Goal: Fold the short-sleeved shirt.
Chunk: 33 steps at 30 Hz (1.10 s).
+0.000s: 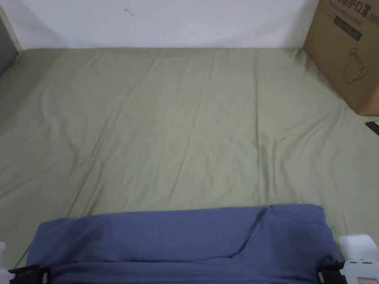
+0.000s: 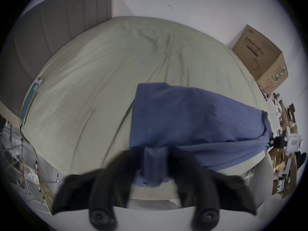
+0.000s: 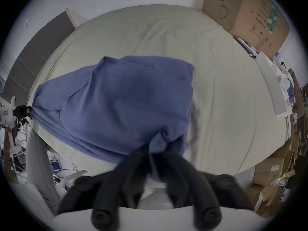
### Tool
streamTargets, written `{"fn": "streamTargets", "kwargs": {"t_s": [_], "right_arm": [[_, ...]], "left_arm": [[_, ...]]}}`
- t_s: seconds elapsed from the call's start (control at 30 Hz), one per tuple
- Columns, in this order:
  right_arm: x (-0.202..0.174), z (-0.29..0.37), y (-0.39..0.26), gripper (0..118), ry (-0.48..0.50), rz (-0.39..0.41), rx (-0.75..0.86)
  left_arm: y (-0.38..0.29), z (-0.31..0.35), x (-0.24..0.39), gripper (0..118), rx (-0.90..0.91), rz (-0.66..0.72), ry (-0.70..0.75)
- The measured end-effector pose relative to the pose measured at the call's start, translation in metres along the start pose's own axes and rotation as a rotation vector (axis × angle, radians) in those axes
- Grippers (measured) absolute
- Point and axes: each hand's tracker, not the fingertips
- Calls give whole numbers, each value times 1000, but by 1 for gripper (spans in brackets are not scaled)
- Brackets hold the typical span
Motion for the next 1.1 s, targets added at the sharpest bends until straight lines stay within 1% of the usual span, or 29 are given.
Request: {"fn": "streamTargets", "kwargs": {"t_s": [0.03,0.07,0.1,0.23,0.27,0.3,0.33,0.37,0.4,0.43,0.47,0.5,0.53,0.6,0.67,0.73,0.8,0.83,0.87,0.9,0.93,0.97,1.0,1.03,1.1], "right_arm": [[-1,2,1,58,5,14,11],[-4,8,3,72,2,18,14],[-7,13,6,82,-11,19,19],[-18,52,20,83,-76,55,141],[-23,61,25,83,-67,69,179],[-30,70,29,73,-66,74,210],[-37,79,34,56,-37,66,264],[-45,85,38,31,-2,63,311],[-54,89,43,5,21,55,336],[-65,89,47,4,37,44,361],[-75,88,50,1,52,44,389],[-85,87,53,0,79,55,399],[-98,85,55,0,110,73,411],[-121,78,58,0,131,84,438],[-144,71,59,0,155,106,441],[-164,62,62,0,216,136,389],[-182,53,63,0,237,170,351],[-190,49,64,0,238,199,331],[-196,44,64,0,239,226,317],[-200,41,64,0,243,234,312],[-204,38,65,0,252,235,301],[-207,36,66,0,282,230,277],[-208,34,67,0,318,209,259],[-210,33,68,0,339,201,241],[-215,31,71,0,321,231,238]], "left_arm": [[1,0,-1,82,0,6,2],[1,3,-3,98,3,29,18],[2,9,-5,102,11,40,16],[10,45,-12,102,125,110,-25],[12,54,-13,102,151,124,-36],[13,62,-12,101,168,136,-53],[13,69,-13,97,193,157,-81],[12,75,-14,86,218,178,-106],[12,79,-15,56,230,191,-136],[10,79,-20,28,237,206,-153],[9,78,-22,6,234,210,-152],[7,76,-23,3,230,207,-148],[5,74,-26,3,228,217,-147],[-1,69,-30,0,206,230,-171],[-7,65,-38,0,206,263,-181],[-10,56,-50,0,207,338,-227],[-12,45,-66,0,196,437,-305],[-12,40,-68,3,183,478,-328],[-15,33,-74,17,190,520,-350],[-16,27,-78,50,190,546,-367],[-16,18,-83,73,169,565,-398],[-15,6,-93,91,152,582,-447],[-13,-2,-97,103,121,594,-468],[-13,-8,-99,104,106,612,-484],[-12,-22,-102,104,74,633,-550]]}}
